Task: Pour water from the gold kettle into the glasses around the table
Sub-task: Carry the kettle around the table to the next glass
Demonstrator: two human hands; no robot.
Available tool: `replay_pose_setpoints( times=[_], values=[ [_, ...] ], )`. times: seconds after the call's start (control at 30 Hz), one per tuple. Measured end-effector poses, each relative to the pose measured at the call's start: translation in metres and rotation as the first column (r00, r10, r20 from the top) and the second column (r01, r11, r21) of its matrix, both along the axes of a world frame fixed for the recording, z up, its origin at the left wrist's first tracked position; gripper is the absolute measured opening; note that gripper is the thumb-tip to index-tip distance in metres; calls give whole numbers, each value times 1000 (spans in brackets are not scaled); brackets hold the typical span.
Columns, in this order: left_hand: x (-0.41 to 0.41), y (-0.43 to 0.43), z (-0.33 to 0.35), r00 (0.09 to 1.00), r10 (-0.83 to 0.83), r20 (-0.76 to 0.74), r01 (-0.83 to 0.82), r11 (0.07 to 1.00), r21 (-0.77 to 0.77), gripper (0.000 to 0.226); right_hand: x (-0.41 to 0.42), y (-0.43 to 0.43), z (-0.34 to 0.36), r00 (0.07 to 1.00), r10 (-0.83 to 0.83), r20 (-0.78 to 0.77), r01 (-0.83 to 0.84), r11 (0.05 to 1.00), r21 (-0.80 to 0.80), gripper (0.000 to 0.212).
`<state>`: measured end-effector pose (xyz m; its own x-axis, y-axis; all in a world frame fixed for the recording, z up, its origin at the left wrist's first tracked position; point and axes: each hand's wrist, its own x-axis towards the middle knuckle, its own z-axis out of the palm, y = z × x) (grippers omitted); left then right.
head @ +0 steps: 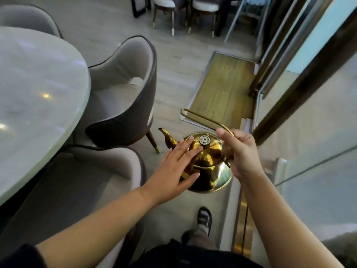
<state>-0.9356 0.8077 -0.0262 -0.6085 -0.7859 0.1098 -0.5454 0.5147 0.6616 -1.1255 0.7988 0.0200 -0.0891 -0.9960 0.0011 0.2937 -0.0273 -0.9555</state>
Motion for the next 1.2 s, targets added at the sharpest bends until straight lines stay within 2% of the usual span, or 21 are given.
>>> replay_pose_setpoints(
  times=[0.13,0.27,0.4,0.6,0.83,1.2],
  values=[
    [-4,-45,0,981,163,-106,-160,986,35,52,0,-74,1,987,159,-35,-159,987,-6,55],
    [-5,-87,-1,927,351,-133,-345,936,66,53,9,-148,2,942,332,-51,-333,943,-14,45],
    [-1,-125,-4,827,545,-137,-541,838,69,56,34,-218,5,857,510,-76,-512,859,-16,39],
    [30,-175,-7,687,723,-75,-720,691,67,60,94,-301,1,737,671,-80,-673,740,1,32],
    [104,-222,-14,530,842,-102,-846,533,7,57,193,-366,-1,564,823,-74,-825,564,-21,37],
    [206,-263,1,319,943,-90,-947,314,-68,56,330,-424,7,425,905,-25,-905,425,-15,40]
  ],
)
